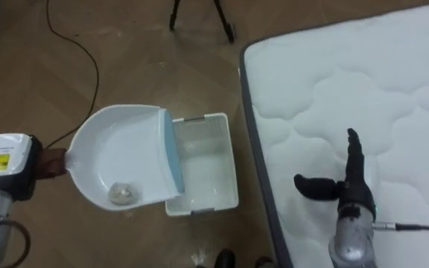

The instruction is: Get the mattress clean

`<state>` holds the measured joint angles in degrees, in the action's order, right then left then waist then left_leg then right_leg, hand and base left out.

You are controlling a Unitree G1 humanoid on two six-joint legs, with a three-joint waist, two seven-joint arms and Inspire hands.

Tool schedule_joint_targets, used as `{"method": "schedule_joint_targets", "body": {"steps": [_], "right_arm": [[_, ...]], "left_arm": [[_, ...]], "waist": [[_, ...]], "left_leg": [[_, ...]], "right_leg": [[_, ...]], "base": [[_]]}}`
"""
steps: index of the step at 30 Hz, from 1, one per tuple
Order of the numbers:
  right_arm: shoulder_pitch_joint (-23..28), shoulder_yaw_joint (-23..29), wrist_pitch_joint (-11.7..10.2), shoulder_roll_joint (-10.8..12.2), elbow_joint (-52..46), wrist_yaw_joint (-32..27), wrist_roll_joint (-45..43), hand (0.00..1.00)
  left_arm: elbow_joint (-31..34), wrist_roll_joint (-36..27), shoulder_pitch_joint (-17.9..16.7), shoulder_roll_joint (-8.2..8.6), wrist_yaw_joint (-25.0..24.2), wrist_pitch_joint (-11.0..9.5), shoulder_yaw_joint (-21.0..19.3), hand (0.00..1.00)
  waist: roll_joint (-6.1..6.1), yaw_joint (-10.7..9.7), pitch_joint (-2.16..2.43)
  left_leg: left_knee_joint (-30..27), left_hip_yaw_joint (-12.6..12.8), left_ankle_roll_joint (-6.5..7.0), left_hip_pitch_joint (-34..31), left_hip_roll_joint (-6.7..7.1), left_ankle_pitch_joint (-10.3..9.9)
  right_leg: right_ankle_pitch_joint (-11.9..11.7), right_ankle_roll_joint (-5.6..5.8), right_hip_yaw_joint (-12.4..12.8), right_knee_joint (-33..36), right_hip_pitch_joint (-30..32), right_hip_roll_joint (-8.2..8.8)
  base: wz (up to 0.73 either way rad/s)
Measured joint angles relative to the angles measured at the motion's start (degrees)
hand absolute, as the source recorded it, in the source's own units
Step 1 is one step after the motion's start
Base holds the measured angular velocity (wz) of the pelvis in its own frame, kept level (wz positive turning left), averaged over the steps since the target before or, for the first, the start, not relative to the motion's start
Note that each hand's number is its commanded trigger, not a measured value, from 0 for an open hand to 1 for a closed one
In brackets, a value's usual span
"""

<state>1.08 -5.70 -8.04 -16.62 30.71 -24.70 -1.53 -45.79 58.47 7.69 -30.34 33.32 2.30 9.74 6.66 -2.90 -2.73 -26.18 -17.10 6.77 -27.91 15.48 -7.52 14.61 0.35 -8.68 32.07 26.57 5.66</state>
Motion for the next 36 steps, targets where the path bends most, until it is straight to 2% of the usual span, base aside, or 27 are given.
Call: {"method": "schedule_joint_targets", "body": {"steps": [4, 5, 7, 10, 11, 13, 19, 29, 32, 35, 36], "right_arm": [[-0.1, -0.8, 0.0, -0.9, -0.2, -0.4, -1.6, 0.0], [-0.2, -1.0, 0.0, -0.9, -0.2, -0.5, -1.8, 0.0], [-0.6, -2.0, 0.0, -0.9, -0.2, -1.0, -3.3, 0.0], [-0.6, -2.3, -0.3, -1.0, -0.4, -1.8, -3.7, 0.0], [-0.6, -2.4, -0.3, -1.0, -0.4, -2.1, -3.7, 0.0], [0.1, -2.5, -0.3, -1.0, -0.4, -2.8, -3.8, 0.0], [0.4, -2.6, -0.7, -1.0, -0.3, -1.7, -3.8, 0.0], [0.0, -2.9, -0.7, -1.1, -0.3, -1.8, -5.0, 0.0], [-0.2, -3.4, -0.7, -1.2, -0.4, -2.3, -4.8, 0.0], [-0.2, -3.7, -0.7, -1.4, -1.3, -3.6, -4.2, 0.0], [0.0, -3.6, -0.6, -1.7, -2.3, -4.3, -4.2, 0.0]], "left_arm": [[-1.4, 1.3, 0.0, -0.92, 0.0, 1.9, 0.9, 1.0], [-1.4, 1.3, 0.0, -1.31, 0.0, 2.1, 1.3, 1.0], [-1.4, 2.8, 0.0, -3.07, 0.0, 2.4, 2.2, 1.0], [-1.2, 3.1, 0.2, -4.57, 0.0, 2.6, 3.3, 1.0], [-1.2, 3.1, 0.2, -4.58, 0.0, 2.8, 3.3, 1.0], [-1.2, 3.8, 1.0, -4.61, 0.0, 2.9, 3.5, 1.0], [-2.2, 7.1, 1.2, -4.74, 0.0, 4.6, 3.5, 1.0], [-2.8, 9.2, 2.0, -4.96, 0.0, 5.3, 3.5, 1.0], [-2.8, 9.7, 2.1, -5.08, -0.2, 5.4, 3.5, 1.0], [-2.9, 9.7, 2.1, -5.88, -0.2, 5.4, 3.5, 1.0], [-2.9, 9.7, 2.1, -6.12, -0.2, 5.4, 3.5, 1.0]], "waist": [[-0.02, -0.7, 0.01], [-0.02, -1.0, 0.01], [-0.01, -1.7, 0.01], [0.02, -1.6, 0.03], [0.04, -1.7, 0.03], [0.11, -1.9, 0.06], [0.21, -1.1, 0.01], [0.89, -1.2, -0.15], [1.45, -1.0, -0.32], [2.63, -1.0, -0.3], [3.34, -1.1, -0.32]], "left_leg": [[0.7, 2.5, -4.61, -1.1, -0.06, -0.6], [0.7, 2.8, -4.8, -1.3, -0.15, -0.7], [0.7, 2.9, -4.8, -1.8, -0.15, -0.7], [0.5, 3.2, -4.79, -2.9, -0.16, -0.6], [0.5, 4.3, -4.64, -3.2, -0.46, -0.4], [0.4, 9.4, -4.6, -4.2, -1.99, -0.3], [1.2, 8.7, -4.27, -4.0, -1.84, 0.1], [0.9, 9.0, -4.67, -5.5, -1.77, 0.0], [0.6, 9.0, -4.66, -5.6, -1.75, 0.0], [0.4, 9.1, -4.65, -6.2, -1.75, 0.0], [0.4, 9.3, -4.65, -6.5, -1.67, 0.0]], "right_leg": [[0.1, -0.01, -0.1, 0.5, 1.1, 0.99], [0.2, -0.02, -0.2, 0.5, 1.2, 1.06], [0.2, -0.01, -0.8, 0.5, 1.8, 1.19], [0.2, -0.01, -0.9, 0.7, 3.2, 1.3], [0.2, -0.01, -1.0, 0.8, 3.3, 1.38], [0.7, -0.02, -1.7, 0.9, 3.5, 1.73], [0.9, 0.19, 0.0, 0.6, 4.3, 1.01], [1.3, -0.16, -0.7, 1.8, 5.3, 1.42], [1.3, -0.15, -0.7, 1.8, 5.2, 1.41], [1.3, -0.14, -0.9, 2.1, 5.8, 1.6], [1.3, -0.14, -1.0, 2.7, 6.3, 2.12]], "base": [[-0.15], [-0.06], [0.0], [-0.01], [0.09], [0.25], [0.08], [0.06], [0.0], [0.0], [-0.04]]}}
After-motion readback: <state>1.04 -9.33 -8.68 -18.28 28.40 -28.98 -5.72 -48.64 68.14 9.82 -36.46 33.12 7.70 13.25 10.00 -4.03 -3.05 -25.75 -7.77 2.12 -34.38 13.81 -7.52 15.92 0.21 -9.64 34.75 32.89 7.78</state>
